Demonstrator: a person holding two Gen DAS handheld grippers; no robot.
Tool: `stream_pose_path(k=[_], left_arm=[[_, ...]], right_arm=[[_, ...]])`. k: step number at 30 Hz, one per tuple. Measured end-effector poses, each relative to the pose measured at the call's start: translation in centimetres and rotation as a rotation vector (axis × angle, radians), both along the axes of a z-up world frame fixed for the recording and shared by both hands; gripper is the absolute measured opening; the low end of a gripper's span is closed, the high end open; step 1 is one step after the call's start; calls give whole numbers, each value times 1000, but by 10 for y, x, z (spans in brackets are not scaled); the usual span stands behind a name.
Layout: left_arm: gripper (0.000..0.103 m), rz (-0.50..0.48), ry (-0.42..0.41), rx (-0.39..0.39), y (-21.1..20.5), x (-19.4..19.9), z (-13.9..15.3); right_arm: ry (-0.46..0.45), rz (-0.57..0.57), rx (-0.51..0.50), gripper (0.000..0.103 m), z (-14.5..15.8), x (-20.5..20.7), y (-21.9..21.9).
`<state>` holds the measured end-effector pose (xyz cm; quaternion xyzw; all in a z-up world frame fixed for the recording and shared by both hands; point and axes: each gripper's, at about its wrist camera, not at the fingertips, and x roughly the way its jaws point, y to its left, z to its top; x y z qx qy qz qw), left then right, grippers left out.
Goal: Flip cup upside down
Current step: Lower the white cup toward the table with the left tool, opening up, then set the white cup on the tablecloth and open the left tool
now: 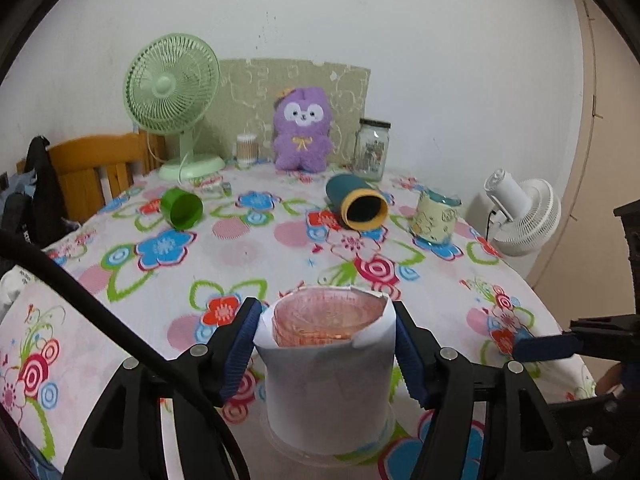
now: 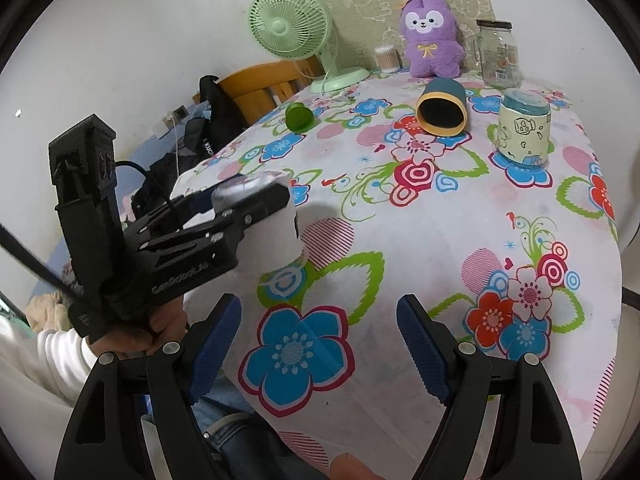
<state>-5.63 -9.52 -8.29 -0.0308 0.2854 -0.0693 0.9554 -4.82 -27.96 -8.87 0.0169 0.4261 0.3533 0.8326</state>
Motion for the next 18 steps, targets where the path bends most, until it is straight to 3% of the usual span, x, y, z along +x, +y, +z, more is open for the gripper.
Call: stream_pose_path(k=[5, 16, 18], left_arm=[[87, -2, 15, -3, 0, -7, 5], [94, 4, 48, -26, 7, -13, 24], [94, 7, 50, -25, 9, -13, 28]], right_arm=[[-12, 14, -5, 82, 2, -4, 2], [-70, 34, -21, 83, 11, -12, 10], [-83, 38, -22, 90, 14, -12, 12]])
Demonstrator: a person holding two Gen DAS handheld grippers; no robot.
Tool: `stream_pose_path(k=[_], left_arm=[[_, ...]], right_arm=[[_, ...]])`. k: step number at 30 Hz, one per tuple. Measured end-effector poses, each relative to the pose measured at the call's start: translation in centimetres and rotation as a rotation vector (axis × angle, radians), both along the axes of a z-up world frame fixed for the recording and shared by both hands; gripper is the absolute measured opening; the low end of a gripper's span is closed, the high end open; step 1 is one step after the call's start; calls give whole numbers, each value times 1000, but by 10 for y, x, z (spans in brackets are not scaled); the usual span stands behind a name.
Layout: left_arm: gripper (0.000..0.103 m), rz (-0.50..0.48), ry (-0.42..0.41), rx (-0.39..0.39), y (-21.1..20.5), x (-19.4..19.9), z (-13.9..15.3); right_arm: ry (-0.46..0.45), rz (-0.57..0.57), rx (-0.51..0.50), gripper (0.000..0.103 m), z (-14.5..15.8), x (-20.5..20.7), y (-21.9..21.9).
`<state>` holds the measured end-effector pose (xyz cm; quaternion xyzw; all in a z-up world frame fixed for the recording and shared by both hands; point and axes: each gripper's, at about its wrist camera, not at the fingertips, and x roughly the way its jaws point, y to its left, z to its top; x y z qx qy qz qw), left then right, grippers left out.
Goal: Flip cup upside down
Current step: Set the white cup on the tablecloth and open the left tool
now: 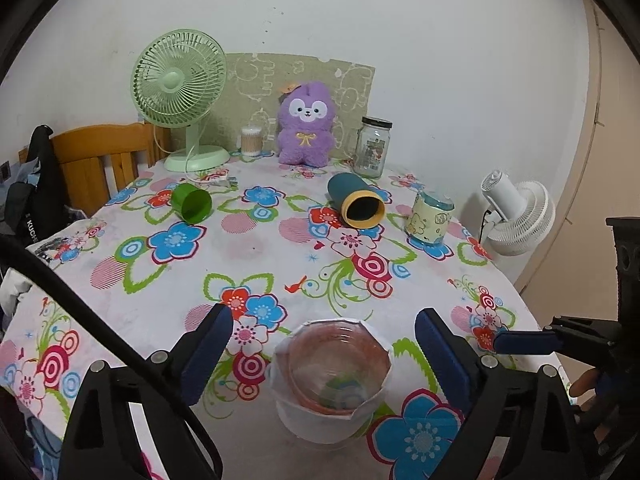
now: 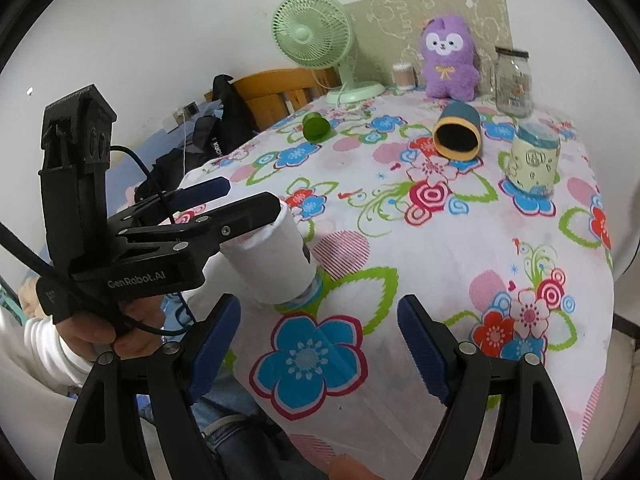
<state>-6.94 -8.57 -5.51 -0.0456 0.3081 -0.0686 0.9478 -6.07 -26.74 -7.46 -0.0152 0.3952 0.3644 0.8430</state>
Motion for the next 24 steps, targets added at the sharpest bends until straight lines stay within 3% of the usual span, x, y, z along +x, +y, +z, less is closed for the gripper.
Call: stream_pose_path(k=[1, 9, 15, 24], left_arm=[[94, 3, 1, 2, 1, 0, 1], [95, 38, 7, 8, 13, -3, 14], [98, 54, -3, 6, 22, -8, 26], [103, 68, -11, 14, 36, -17, 44]], right_arm=[[-9, 1, 2, 93, 2, 0, 1], [-61, 11, 34, 94, 18, -2, 10], [-104, 4, 55, 102, 32, -4, 19], [-173, -18, 33, 103, 47, -14, 37]])
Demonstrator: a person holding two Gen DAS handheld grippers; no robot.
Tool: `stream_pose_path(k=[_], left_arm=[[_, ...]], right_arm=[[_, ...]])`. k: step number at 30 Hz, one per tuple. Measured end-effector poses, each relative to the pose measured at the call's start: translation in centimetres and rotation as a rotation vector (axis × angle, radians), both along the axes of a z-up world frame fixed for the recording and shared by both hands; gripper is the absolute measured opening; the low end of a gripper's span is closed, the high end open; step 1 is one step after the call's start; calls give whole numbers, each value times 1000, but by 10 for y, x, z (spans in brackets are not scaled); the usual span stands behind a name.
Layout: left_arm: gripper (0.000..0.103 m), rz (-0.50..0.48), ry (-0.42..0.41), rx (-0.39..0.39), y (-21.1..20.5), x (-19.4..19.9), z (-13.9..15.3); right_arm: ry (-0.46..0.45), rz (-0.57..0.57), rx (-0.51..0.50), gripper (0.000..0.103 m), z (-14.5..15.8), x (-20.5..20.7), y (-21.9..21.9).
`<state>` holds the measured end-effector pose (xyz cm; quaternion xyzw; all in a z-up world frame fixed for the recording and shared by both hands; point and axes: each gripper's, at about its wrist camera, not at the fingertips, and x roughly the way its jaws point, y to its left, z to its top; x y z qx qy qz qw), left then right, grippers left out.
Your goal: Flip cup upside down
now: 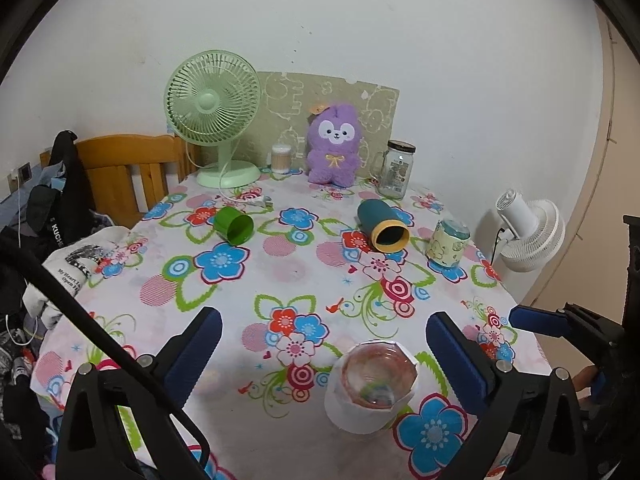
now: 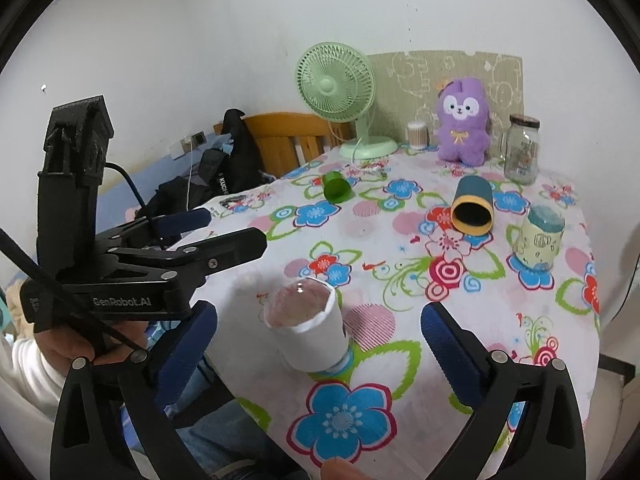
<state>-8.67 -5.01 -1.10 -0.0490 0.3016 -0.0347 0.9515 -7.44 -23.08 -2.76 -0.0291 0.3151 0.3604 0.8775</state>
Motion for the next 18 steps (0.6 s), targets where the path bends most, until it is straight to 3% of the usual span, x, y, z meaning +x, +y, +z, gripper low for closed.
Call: stream_pose_path(k=[7, 13, 18], left_arm=[[103, 27, 30, -14, 19, -4, 8], [103, 65, 18, -4, 31, -7, 10], [103, 71, 15, 27, 32, -9, 8]], right_arm=[[-37, -45, -42, 103, 8, -10, 10], [-140, -173, -94, 103, 19, -19, 11], [-139, -165, -91, 103, 20, -20, 16]])
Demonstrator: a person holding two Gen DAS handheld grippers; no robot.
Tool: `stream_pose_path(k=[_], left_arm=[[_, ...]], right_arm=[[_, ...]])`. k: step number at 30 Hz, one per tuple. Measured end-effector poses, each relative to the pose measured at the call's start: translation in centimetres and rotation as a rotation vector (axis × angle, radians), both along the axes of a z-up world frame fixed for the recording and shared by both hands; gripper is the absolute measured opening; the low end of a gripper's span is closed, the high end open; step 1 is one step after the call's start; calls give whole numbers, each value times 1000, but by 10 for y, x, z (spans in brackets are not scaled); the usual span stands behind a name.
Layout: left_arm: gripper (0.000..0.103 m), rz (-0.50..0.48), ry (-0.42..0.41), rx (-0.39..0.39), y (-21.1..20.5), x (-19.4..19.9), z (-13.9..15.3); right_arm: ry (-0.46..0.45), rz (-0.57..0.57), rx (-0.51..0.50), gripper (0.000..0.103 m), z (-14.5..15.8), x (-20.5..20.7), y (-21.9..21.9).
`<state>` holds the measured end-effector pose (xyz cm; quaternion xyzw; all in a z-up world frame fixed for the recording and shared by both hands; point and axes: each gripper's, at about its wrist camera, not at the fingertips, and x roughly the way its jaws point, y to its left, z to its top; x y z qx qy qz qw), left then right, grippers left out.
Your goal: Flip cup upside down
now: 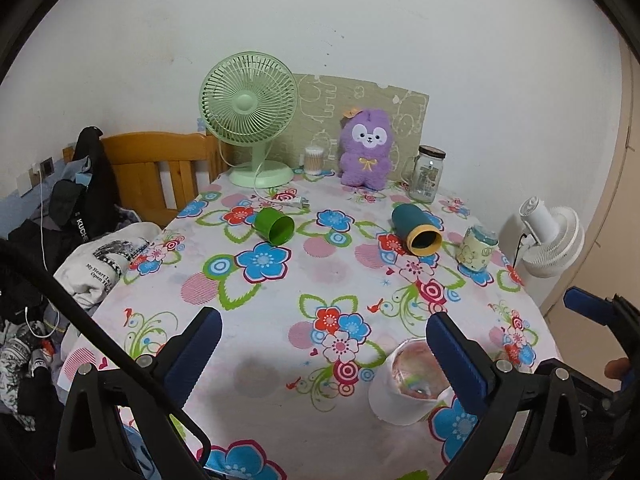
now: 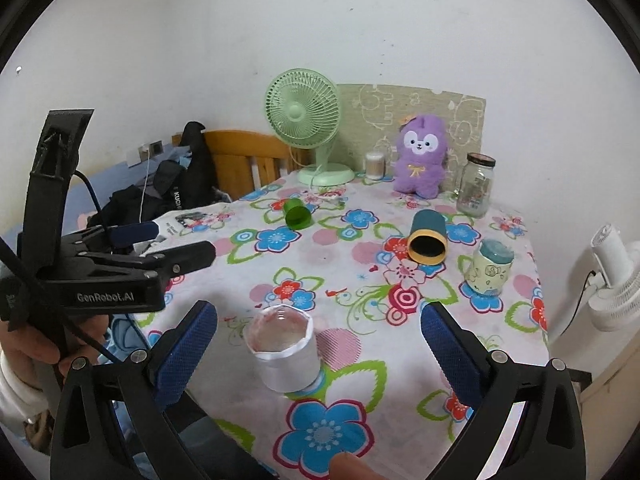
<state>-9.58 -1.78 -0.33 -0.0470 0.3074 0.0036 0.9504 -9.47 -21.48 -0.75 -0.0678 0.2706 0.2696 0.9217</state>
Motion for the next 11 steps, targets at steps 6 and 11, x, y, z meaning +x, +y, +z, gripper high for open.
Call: stream_pose_path(k=[6, 11], left_arm=[[103, -18, 8, 13, -1, -1, -5], [103, -22, 7, 11, -1, -2, -5]], right_arm=[[41, 0, 30, 103, -5, 6, 1], [60, -3, 40, 103, -7, 7, 0]])
